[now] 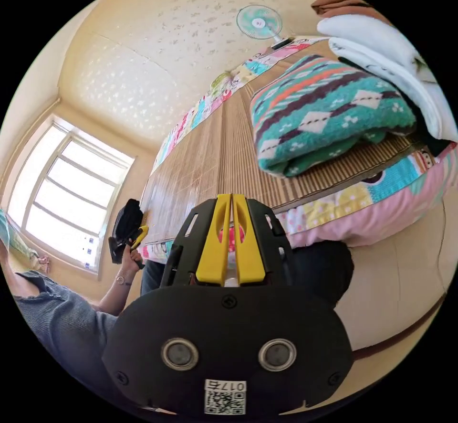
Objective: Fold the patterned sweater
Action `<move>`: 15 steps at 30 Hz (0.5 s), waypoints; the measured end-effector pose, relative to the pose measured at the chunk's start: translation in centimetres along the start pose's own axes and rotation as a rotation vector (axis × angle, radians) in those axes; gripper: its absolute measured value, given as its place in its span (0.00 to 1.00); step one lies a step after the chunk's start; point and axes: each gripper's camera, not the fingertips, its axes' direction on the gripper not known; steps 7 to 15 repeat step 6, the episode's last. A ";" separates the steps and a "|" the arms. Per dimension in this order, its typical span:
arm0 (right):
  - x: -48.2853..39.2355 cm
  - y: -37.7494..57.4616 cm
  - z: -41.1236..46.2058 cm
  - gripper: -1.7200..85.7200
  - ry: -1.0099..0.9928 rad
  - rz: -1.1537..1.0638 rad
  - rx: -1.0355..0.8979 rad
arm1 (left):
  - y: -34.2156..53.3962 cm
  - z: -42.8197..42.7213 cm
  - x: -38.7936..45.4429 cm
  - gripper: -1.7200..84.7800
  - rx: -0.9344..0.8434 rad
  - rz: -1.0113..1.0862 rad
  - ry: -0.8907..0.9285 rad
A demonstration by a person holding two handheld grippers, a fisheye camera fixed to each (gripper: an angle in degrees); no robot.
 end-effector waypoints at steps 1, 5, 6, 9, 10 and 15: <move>-0.5 0.0 0.8 0.03 -0.023 0.003 -0.012 | -0.6 -3.9 -3.4 0.10 0.064 -0.057 -0.066; -5.6 -0.3 5.9 0.03 -0.145 -0.047 -0.109 | -6.0 -13.8 -10.1 0.14 0.254 -0.192 -0.138; -7.3 -0.1 7.0 0.03 -0.152 -0.077 -0.137 | -7.1 -14.8 -10.6 0.15 0.286 -0.201 -0.137; -7.3 -0.1 7.0 0.03 -0.152 -0.077 -0.137 | -7.1 -14.8 -10.6 0.15 0.286 -0.201 -0.137; -7.3 -0.1 7.0 0.03 -0.152 -0.077 -0.137 | -7.1 -14.8 -10.6 0.15 0.286 -0.201 -0.137; -7.3 -0.1 7.0 0.03 -0.152 -0.077 -0.137 | -7.1 -14.8 -10.6 0.15 0.286 -0.201 -0.137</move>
